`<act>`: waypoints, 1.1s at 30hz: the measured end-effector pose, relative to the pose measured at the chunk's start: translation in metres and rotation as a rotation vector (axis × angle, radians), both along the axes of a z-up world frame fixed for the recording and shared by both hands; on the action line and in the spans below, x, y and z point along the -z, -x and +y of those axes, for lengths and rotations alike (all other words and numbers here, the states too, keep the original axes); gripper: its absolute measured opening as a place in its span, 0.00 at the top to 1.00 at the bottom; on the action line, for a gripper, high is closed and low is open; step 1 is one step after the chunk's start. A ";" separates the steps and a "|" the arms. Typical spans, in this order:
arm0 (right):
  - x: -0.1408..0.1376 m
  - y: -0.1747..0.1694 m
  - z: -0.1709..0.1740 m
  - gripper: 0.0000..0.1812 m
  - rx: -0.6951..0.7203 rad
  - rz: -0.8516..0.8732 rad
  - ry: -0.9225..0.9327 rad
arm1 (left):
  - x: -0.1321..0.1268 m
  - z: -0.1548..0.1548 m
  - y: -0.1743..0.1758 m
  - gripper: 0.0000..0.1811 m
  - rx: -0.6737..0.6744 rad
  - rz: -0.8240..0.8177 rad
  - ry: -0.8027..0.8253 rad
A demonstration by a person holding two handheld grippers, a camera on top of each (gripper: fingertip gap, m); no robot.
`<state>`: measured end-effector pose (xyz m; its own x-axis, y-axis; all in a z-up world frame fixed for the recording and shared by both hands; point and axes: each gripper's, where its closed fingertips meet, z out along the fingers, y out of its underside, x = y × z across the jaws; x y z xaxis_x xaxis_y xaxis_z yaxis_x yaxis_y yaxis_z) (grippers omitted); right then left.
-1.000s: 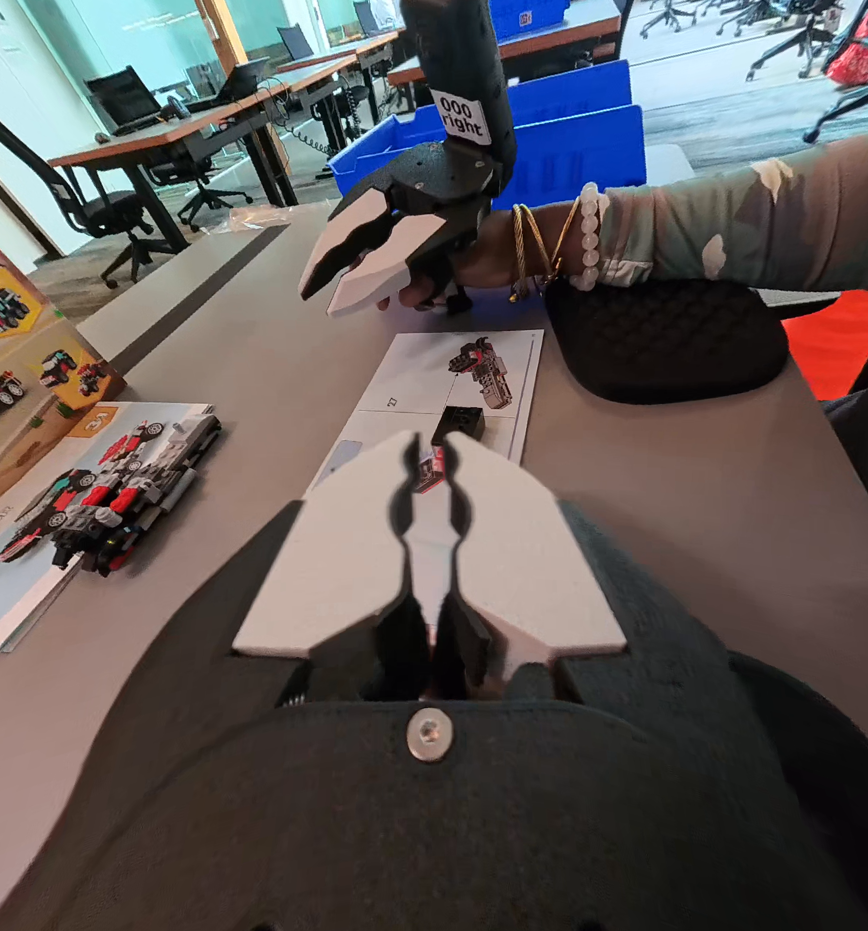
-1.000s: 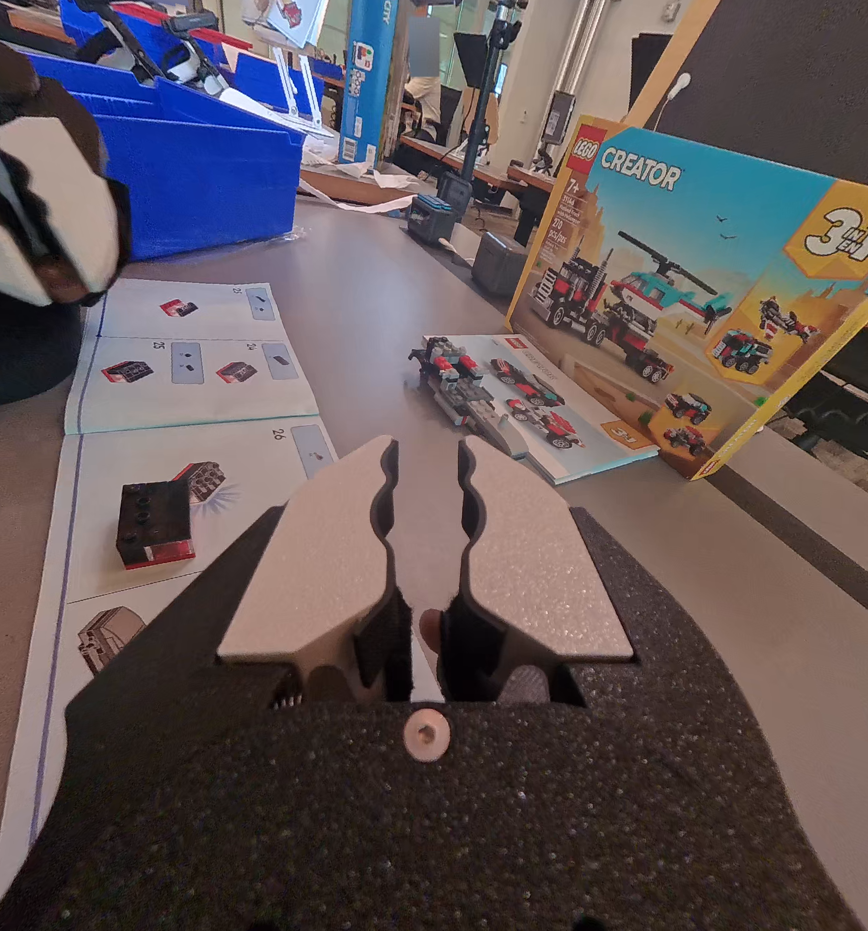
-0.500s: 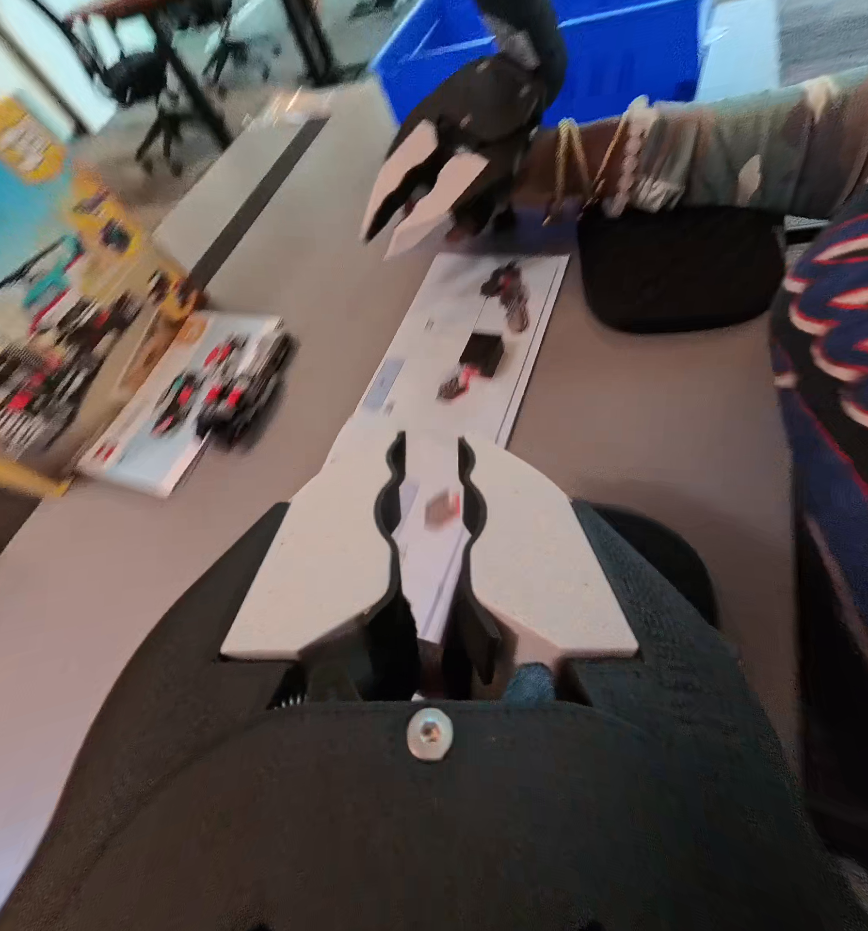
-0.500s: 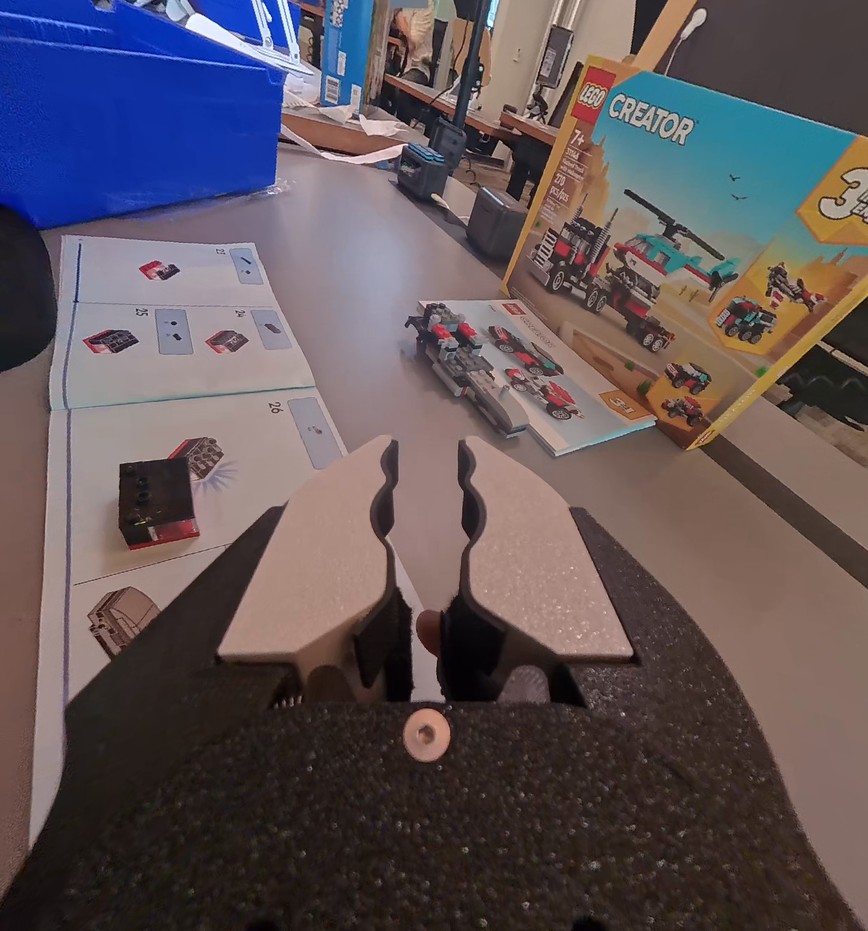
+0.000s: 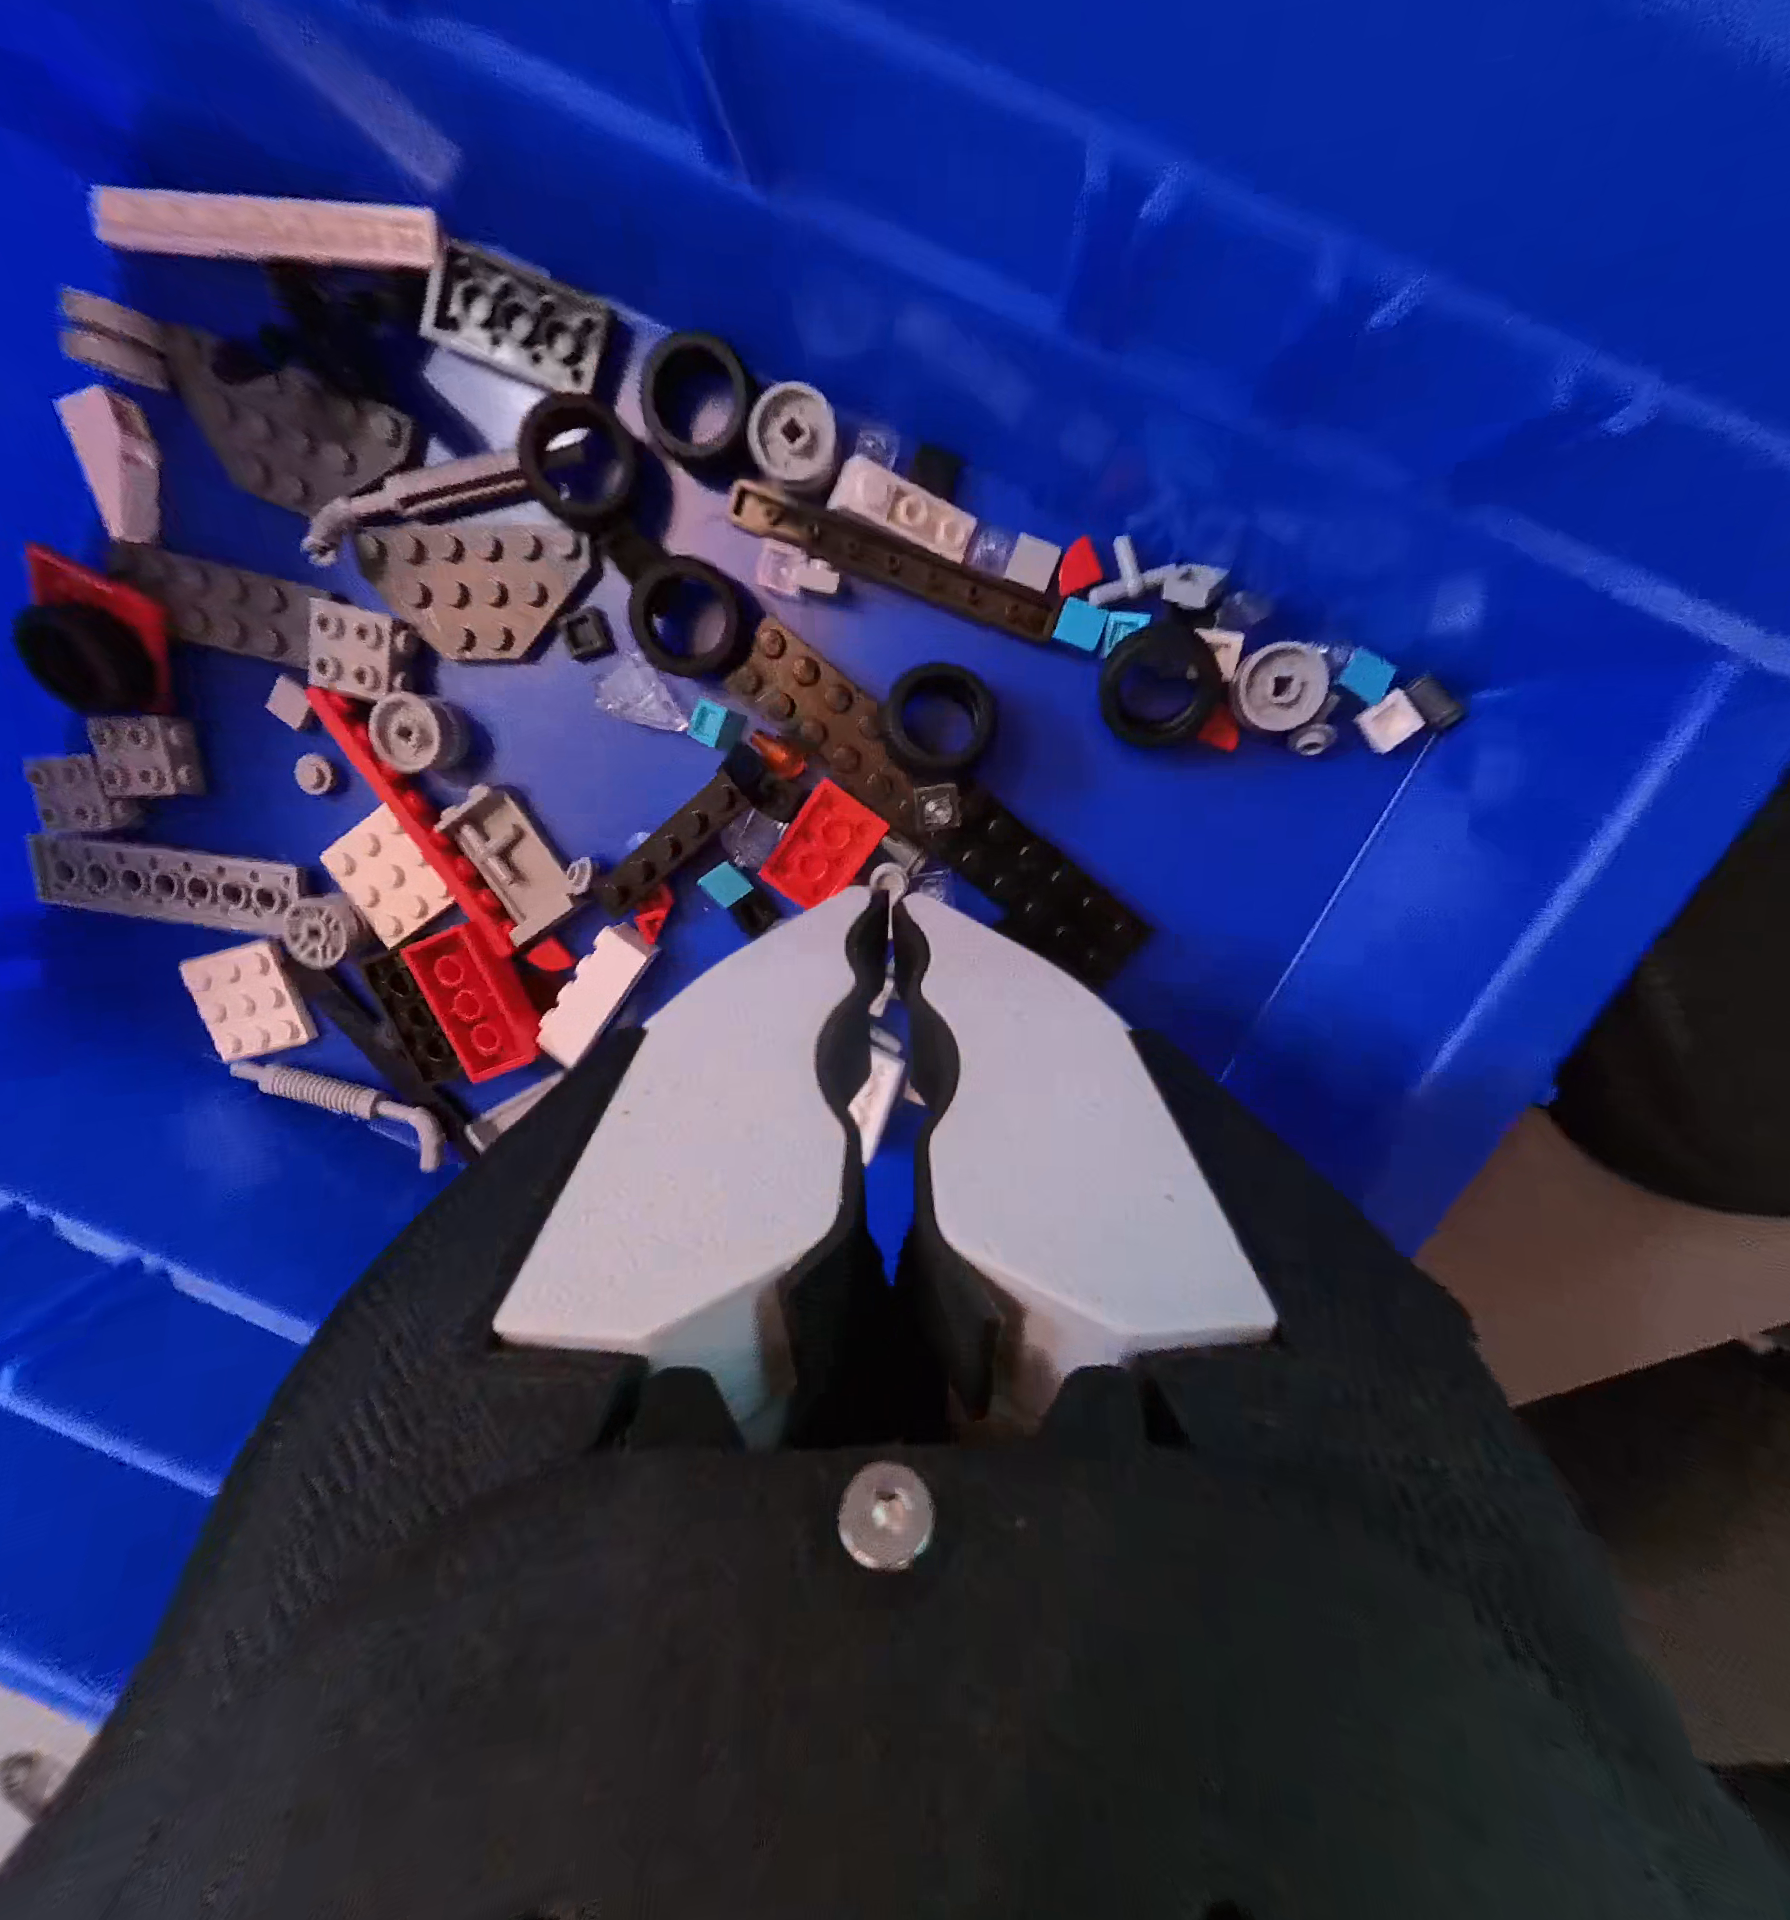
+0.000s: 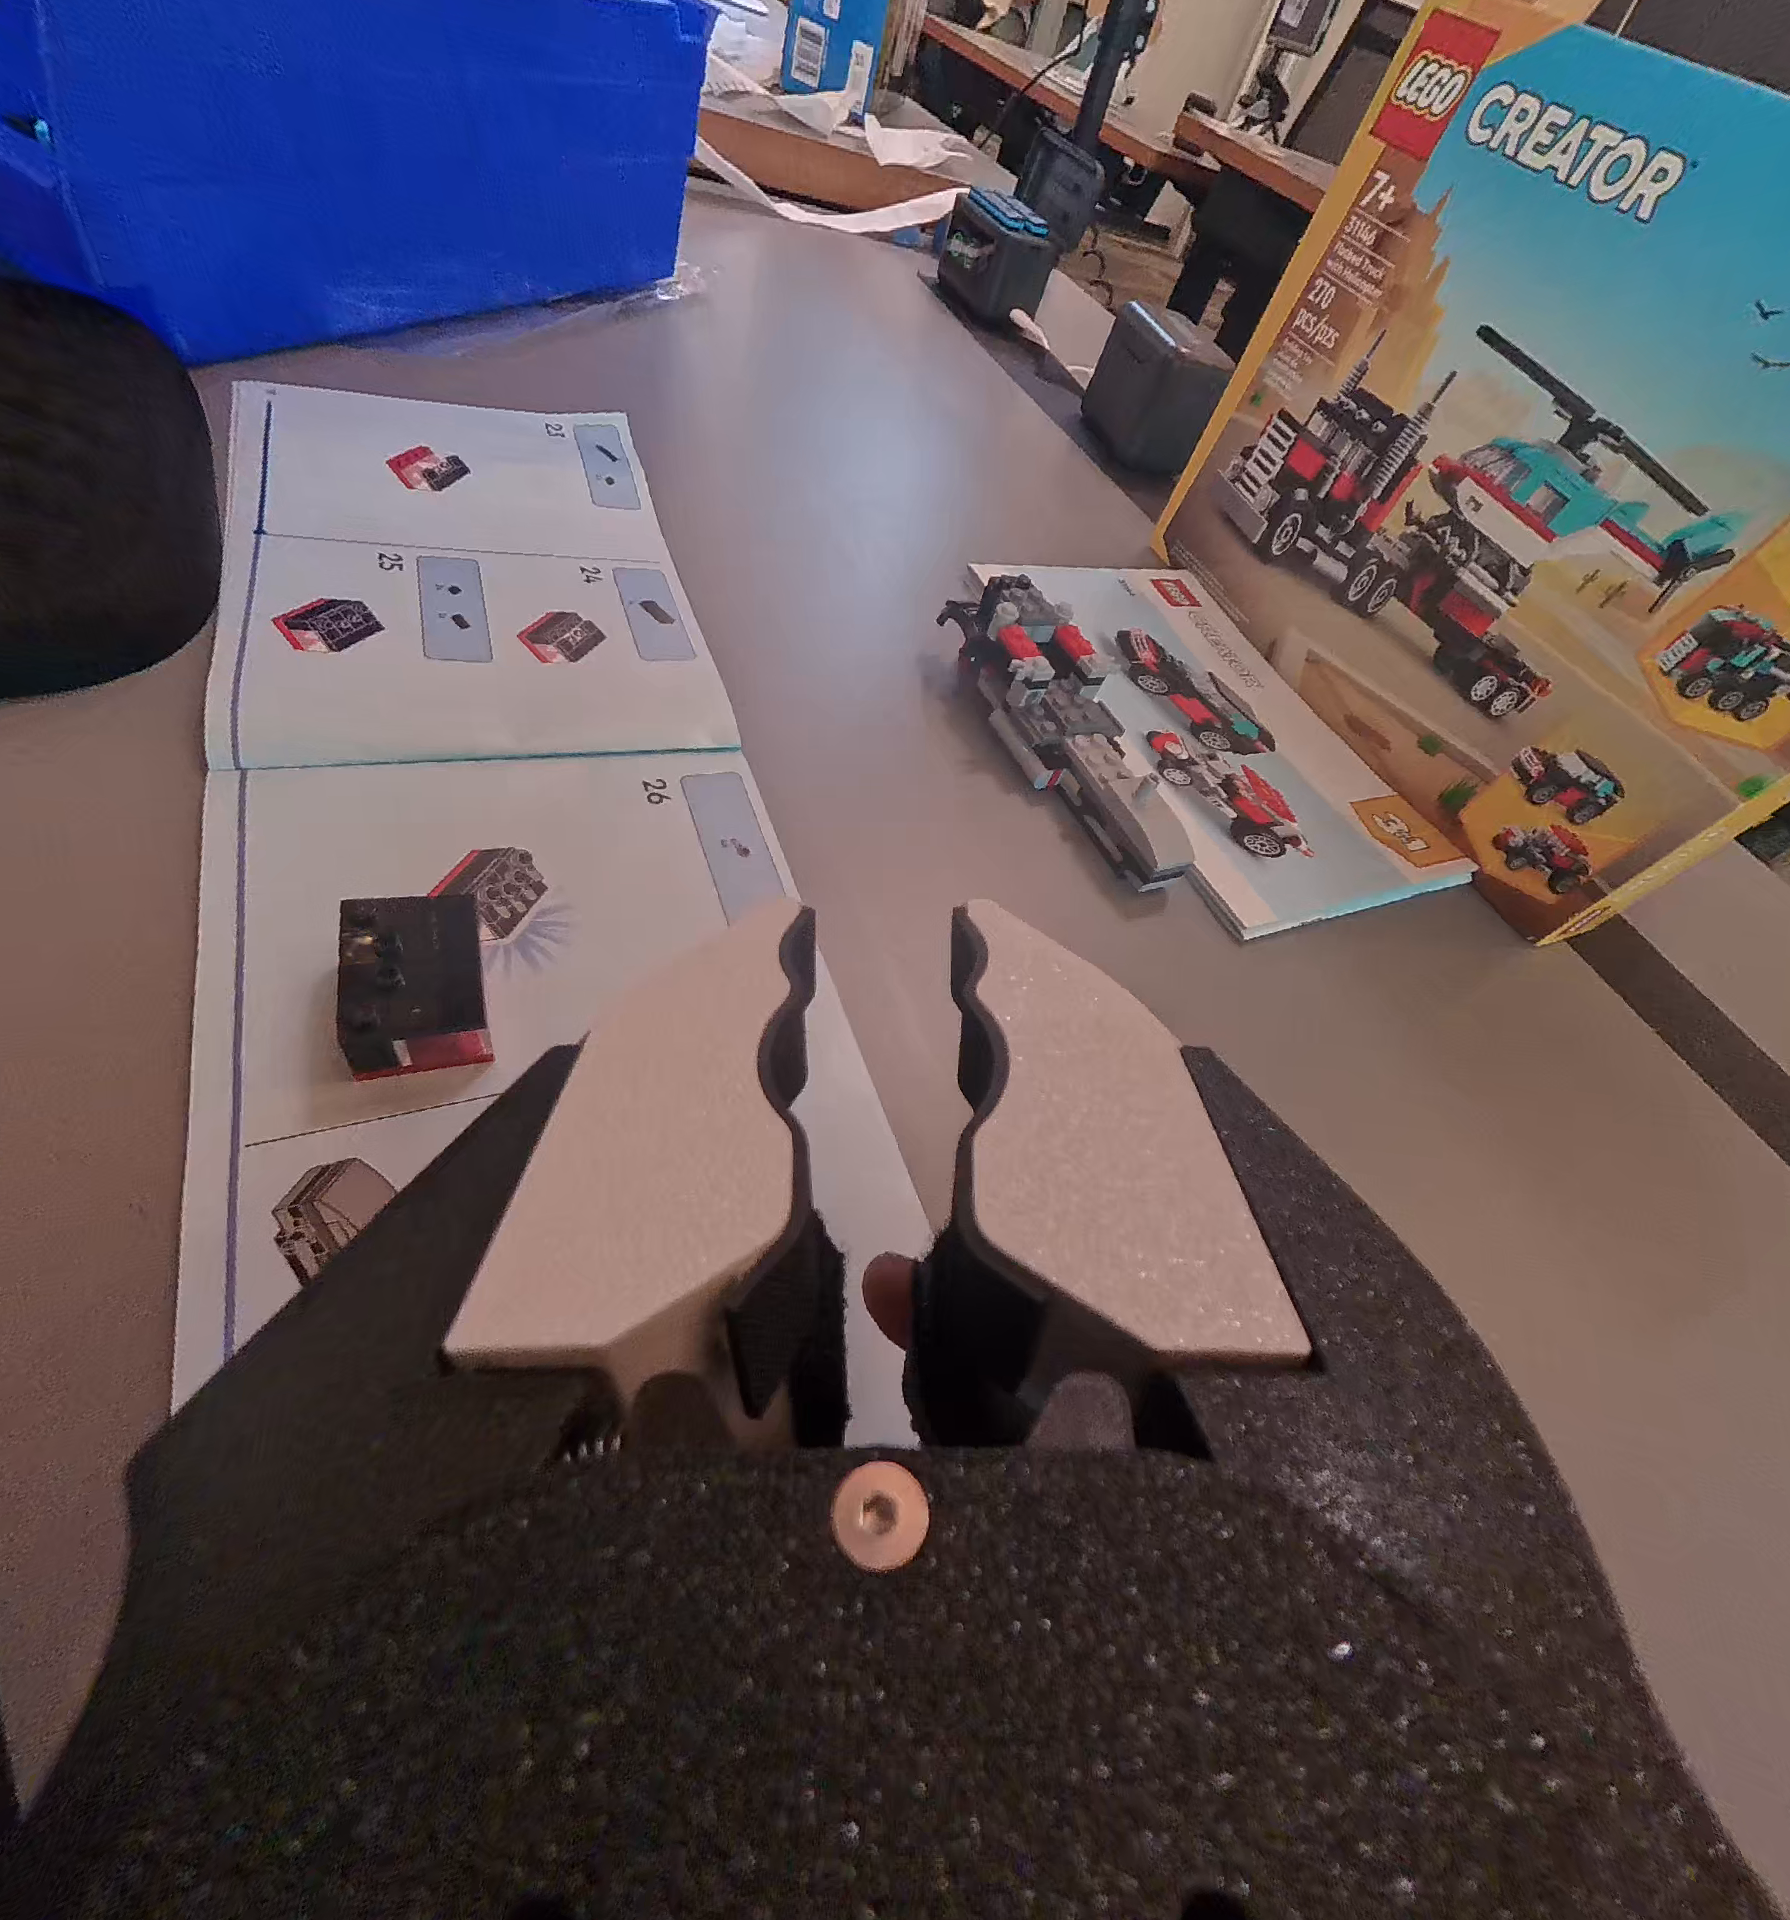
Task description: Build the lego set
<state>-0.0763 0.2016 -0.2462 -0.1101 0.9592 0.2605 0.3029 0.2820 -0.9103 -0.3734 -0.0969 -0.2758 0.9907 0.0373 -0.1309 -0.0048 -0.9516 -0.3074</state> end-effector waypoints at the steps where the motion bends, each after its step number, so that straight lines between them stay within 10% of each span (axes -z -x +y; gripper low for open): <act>1: -0.001 -0.001 0.001 0.86 0.004 0.004 0.001 | 0.003 0.002 -0.002 0.99 0.032 -0.004 0.009; 33: 0.009 -0.003 0.003 0.86 0.004 -0.061 -0.032 | 0.014 -0.002 0.010 0.96 0.048 0.025 0.011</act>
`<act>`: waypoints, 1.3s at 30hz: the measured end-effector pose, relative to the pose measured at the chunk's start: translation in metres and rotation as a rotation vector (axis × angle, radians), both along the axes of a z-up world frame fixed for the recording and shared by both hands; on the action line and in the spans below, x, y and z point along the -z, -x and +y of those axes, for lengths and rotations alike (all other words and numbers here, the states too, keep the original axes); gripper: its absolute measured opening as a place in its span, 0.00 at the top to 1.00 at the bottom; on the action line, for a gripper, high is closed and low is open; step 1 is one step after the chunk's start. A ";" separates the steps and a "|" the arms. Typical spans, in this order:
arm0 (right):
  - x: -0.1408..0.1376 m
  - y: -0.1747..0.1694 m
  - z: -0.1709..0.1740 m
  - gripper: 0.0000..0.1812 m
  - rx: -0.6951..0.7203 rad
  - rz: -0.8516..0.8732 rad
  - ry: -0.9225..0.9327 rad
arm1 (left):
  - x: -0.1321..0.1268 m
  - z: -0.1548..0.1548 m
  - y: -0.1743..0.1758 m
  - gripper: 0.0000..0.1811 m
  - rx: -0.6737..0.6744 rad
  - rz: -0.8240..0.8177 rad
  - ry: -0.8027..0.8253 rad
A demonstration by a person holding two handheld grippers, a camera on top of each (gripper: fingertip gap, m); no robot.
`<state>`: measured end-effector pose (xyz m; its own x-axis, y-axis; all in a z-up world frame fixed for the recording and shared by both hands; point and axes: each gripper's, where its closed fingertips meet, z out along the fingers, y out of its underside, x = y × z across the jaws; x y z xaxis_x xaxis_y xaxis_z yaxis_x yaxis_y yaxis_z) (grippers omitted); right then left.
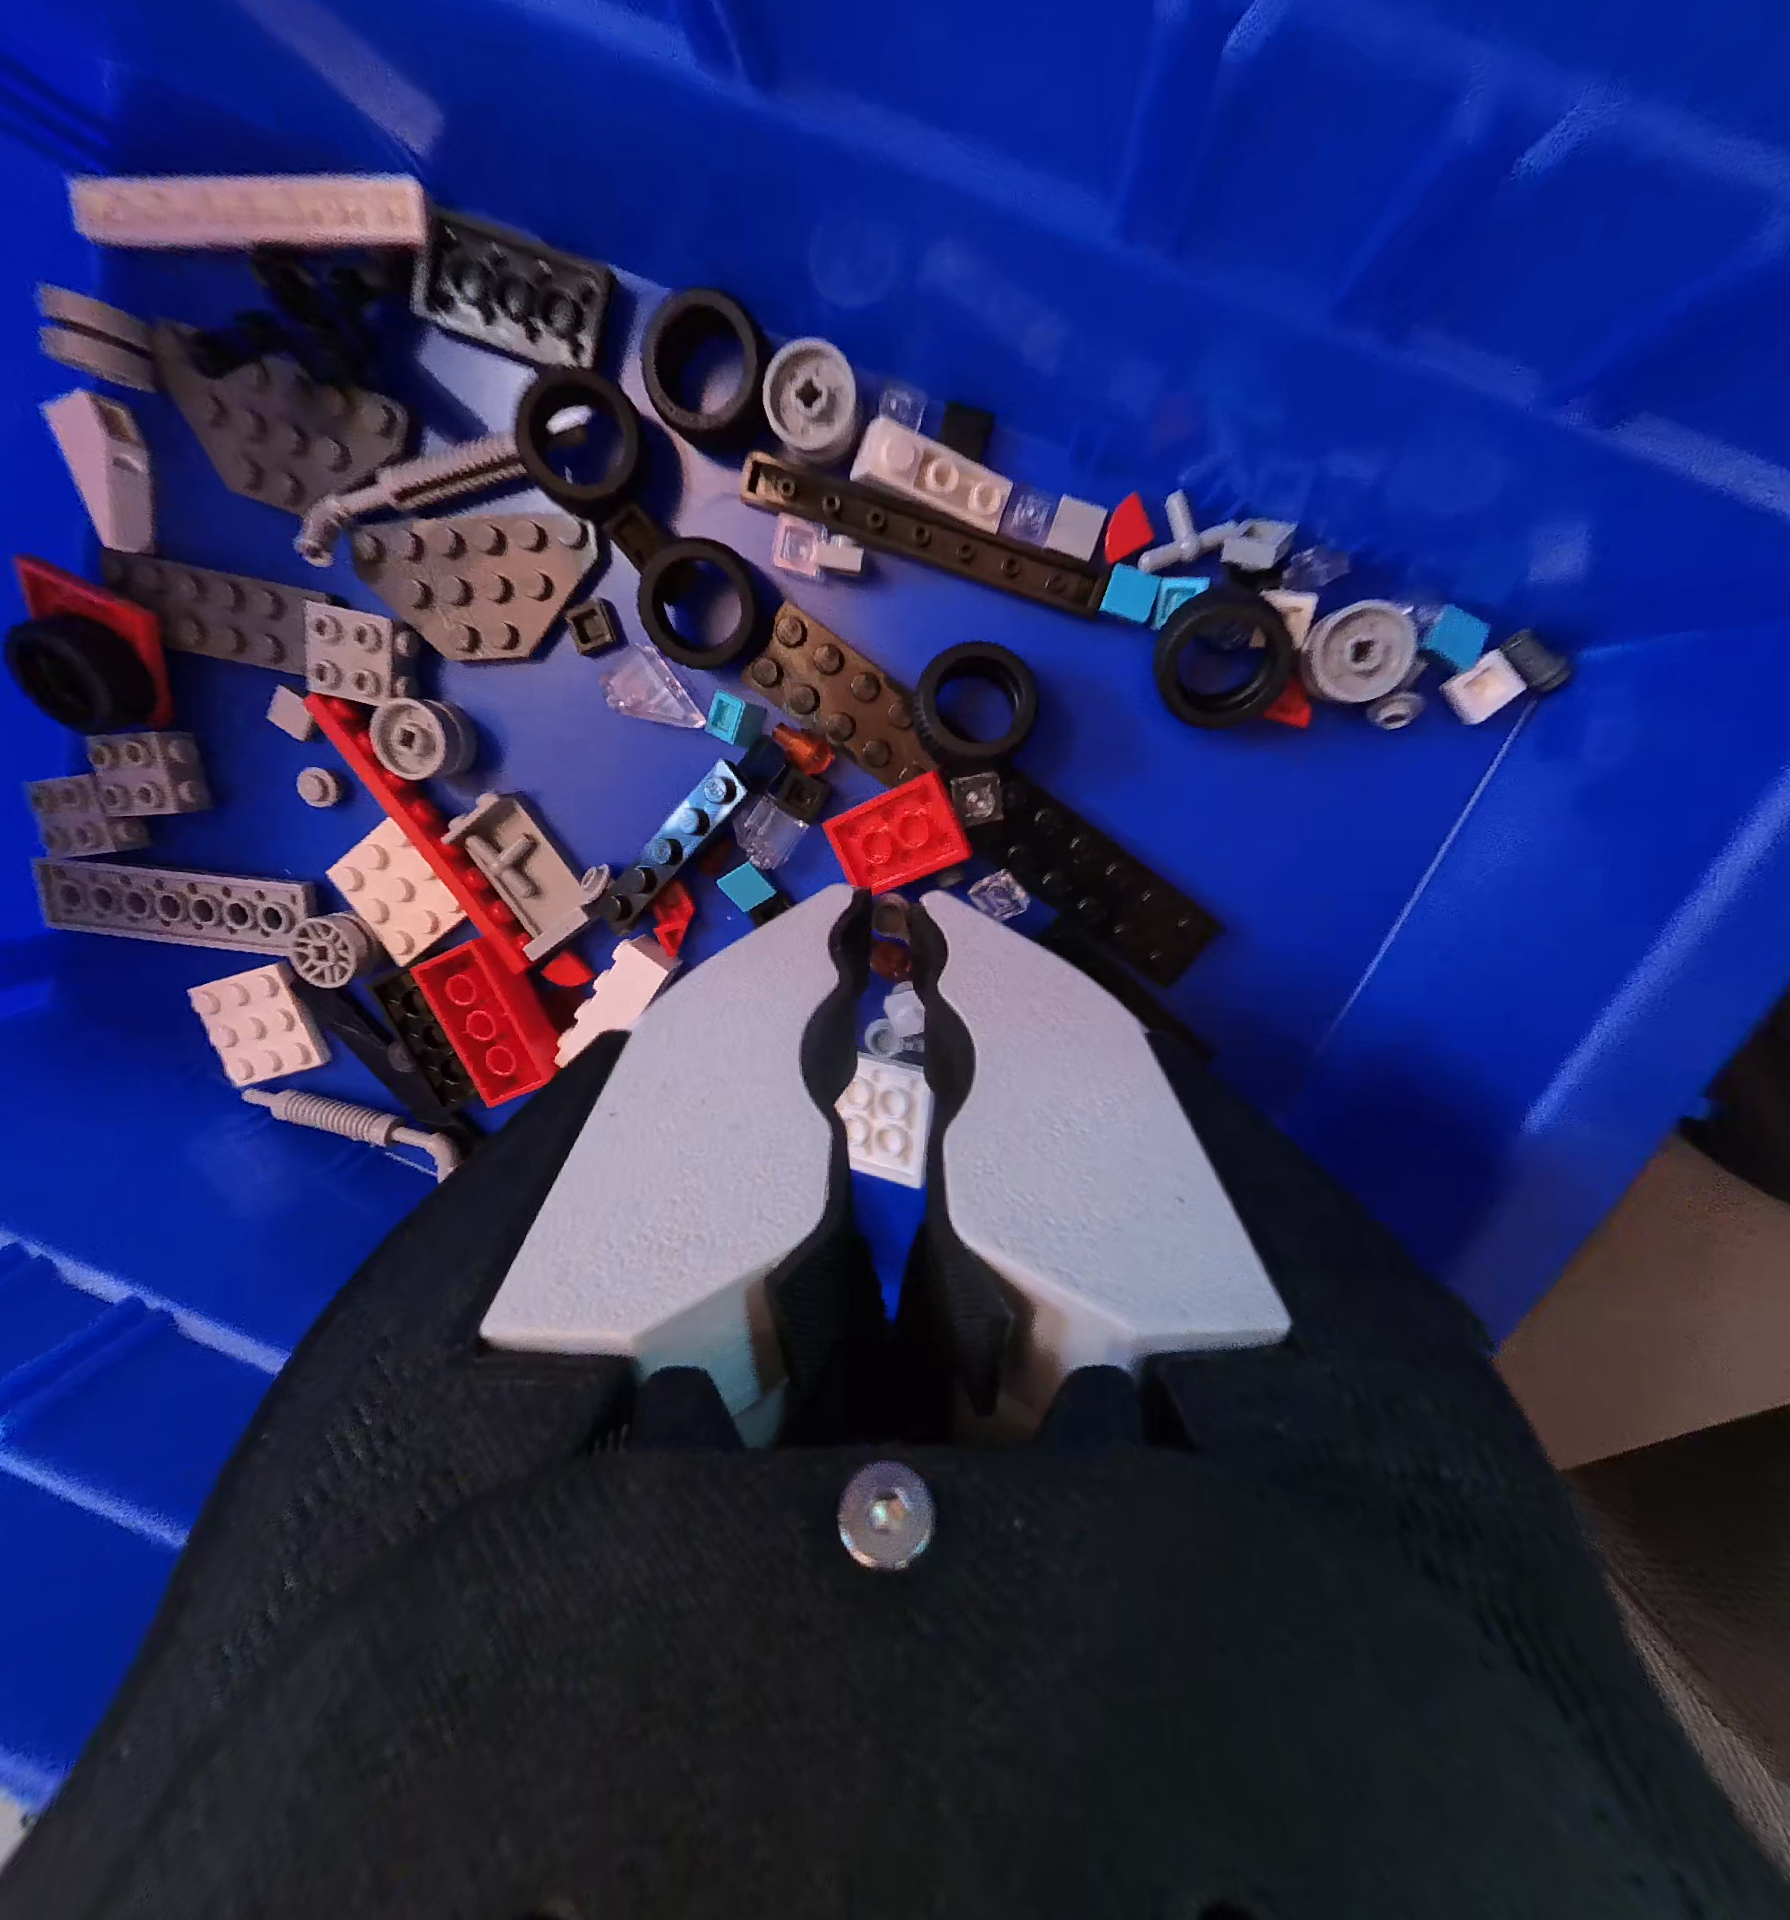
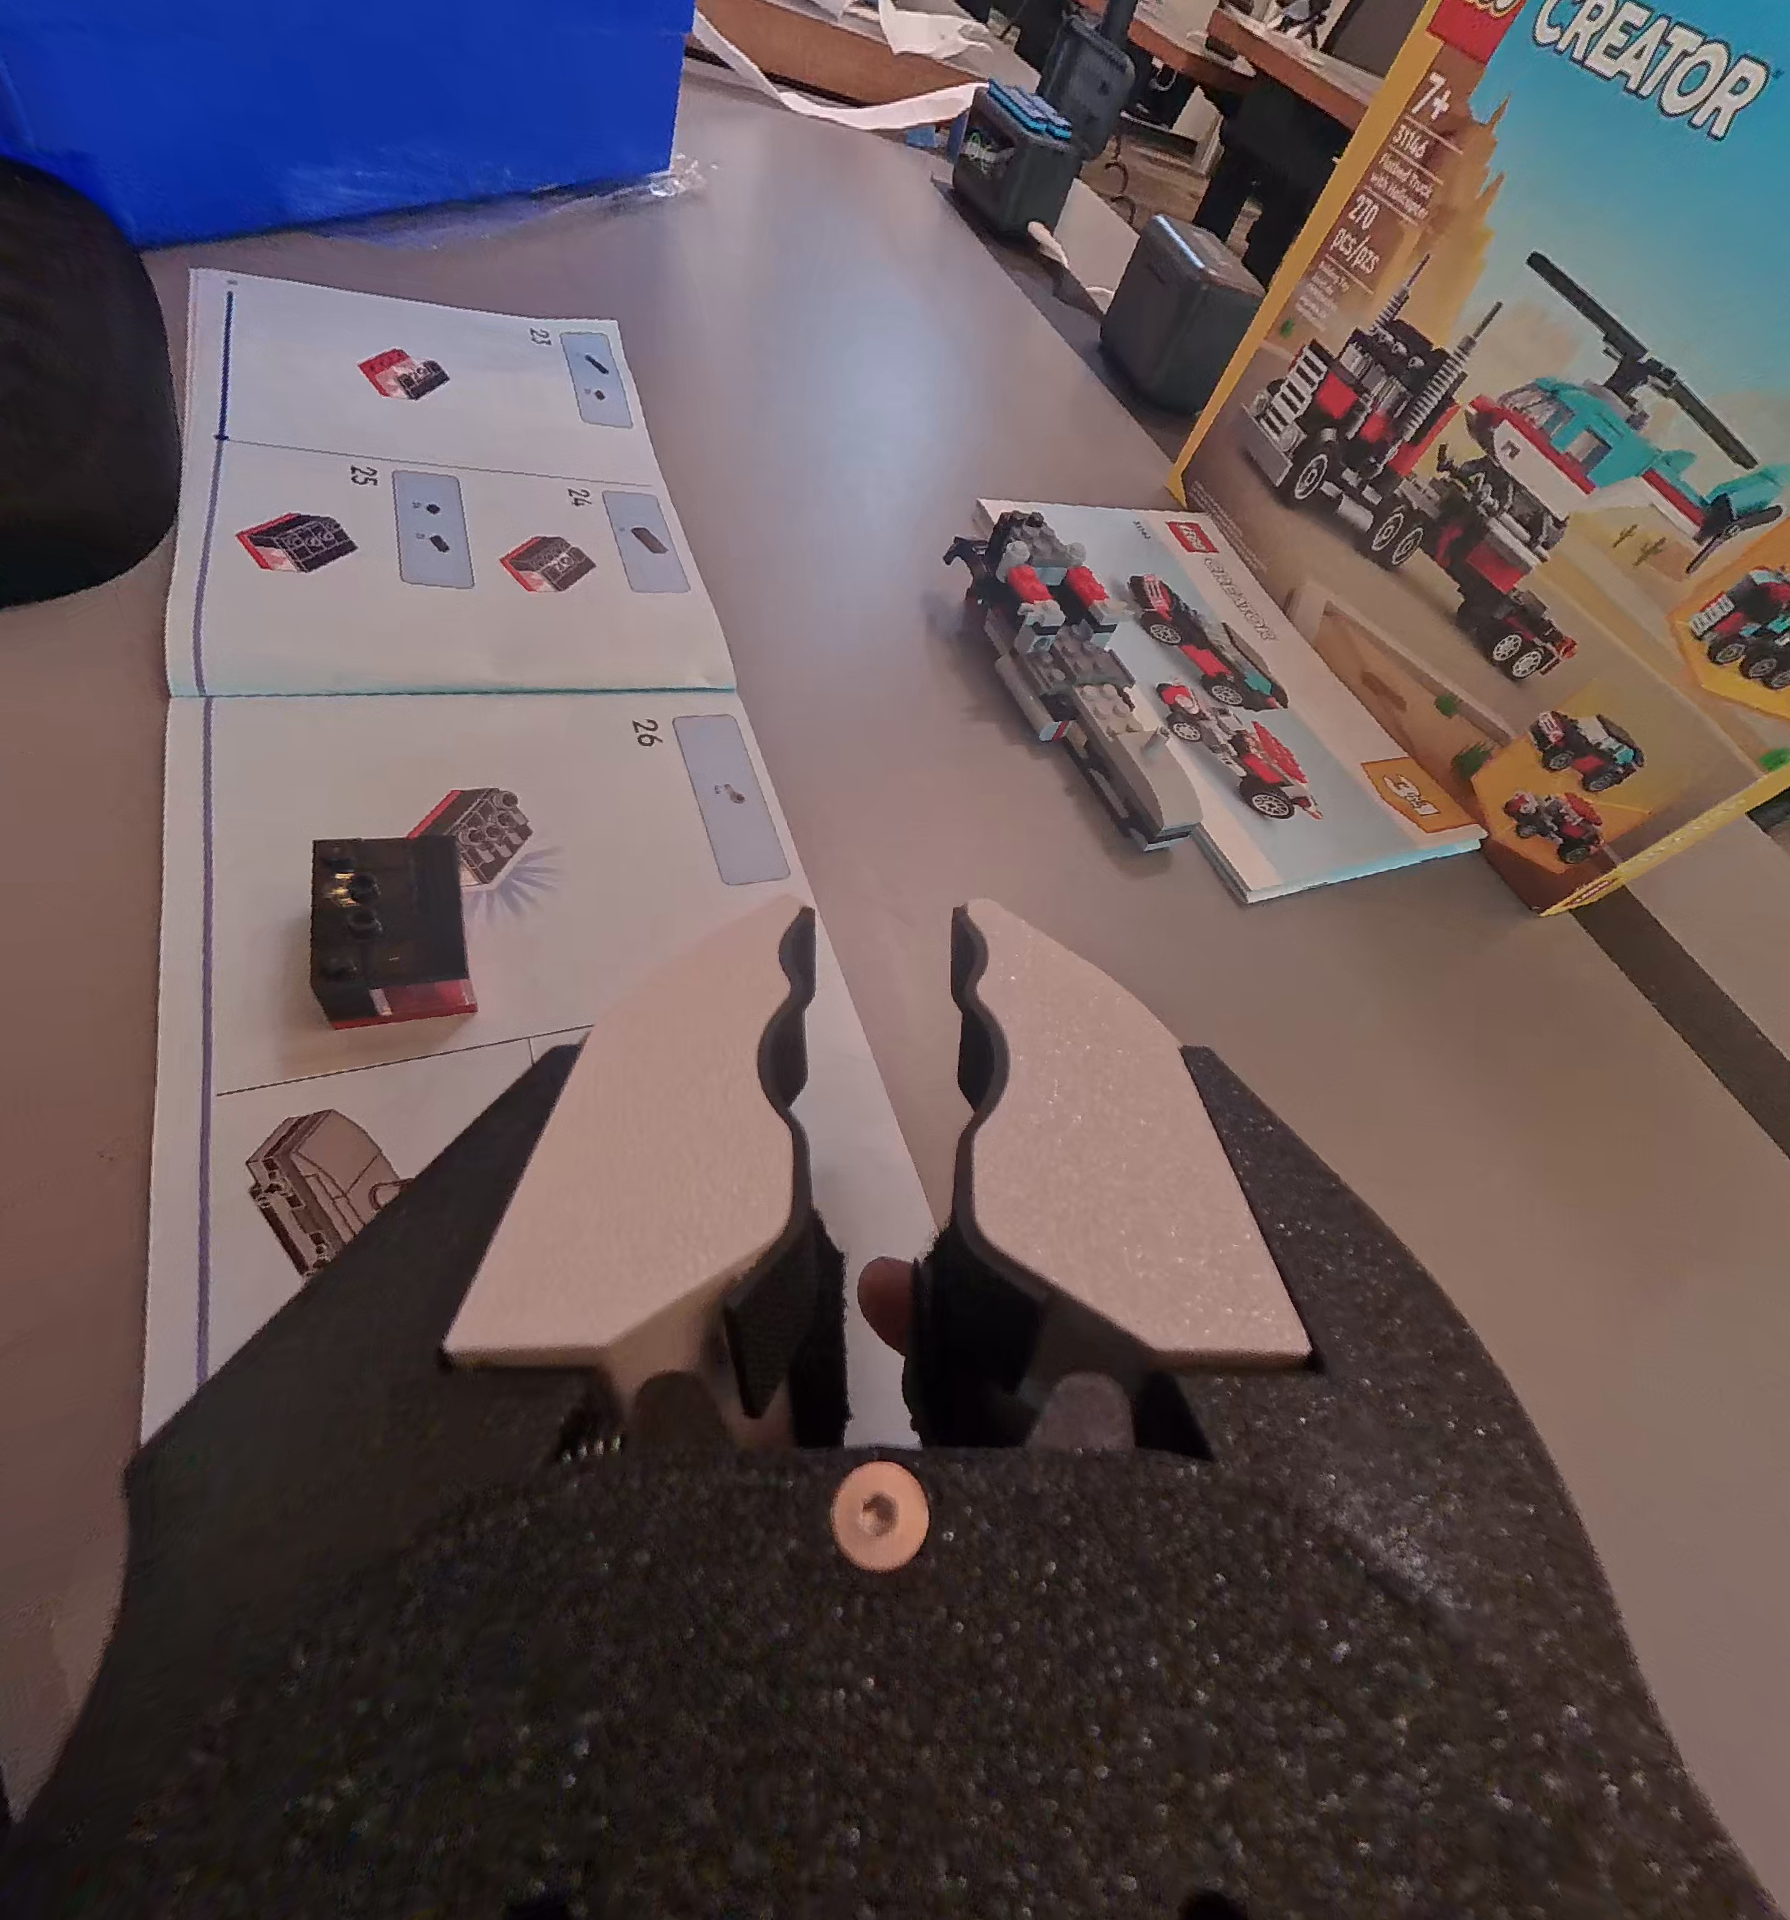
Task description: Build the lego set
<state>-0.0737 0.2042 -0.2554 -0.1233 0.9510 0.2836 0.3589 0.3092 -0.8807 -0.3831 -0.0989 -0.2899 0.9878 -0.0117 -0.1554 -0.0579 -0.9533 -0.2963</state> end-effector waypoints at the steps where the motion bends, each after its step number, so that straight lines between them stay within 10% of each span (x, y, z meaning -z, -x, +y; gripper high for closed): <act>1: 0.000 0.000 0.000 0.86 0.002 0.000 0.000 | -0.006 0.002 -0.001 0.96 -0.003 0.012 -0.033; 9: 0.001 0.000 -0.001 0.86 -0.006 -0.009 -0.011 | -0.077 0.030 -0.032 0.96 0.116 0.039 -0.435; 15: 0.001 0.001 -0.002 0.86 -0.007 -0.012 -0.013 | -0.153 0.077 -0.141 0.96 0.428 -0.122 -0.844; 21: 0.003 0.001 -0.003 0.86 -0.014 -0.023 -0.017 | -0.074 0.134 -0.257 0.96 0.610 -0.309 -0.554; 27: -0.001 -0.002 -0.002 0.86 -0.005 -0.007 -0.015 | -0.004 0.146 -0.294 0.96 0.663 -0.336 -0.274; 39: 0.002 -0.002 -0.005 0.86 -0.020 -0.033 -0.015 | -0.010 0.127 -0.276 0.87 0.585 -0.363 -0.240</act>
<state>-0.0715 0.1990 -0.2576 -0.1519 0.9438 0.2936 0.3809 0.3300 -0.8637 -0.1073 0.0286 -0.2801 0.8201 -0.5603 0.1161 -0.3964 -0.7027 -0.5908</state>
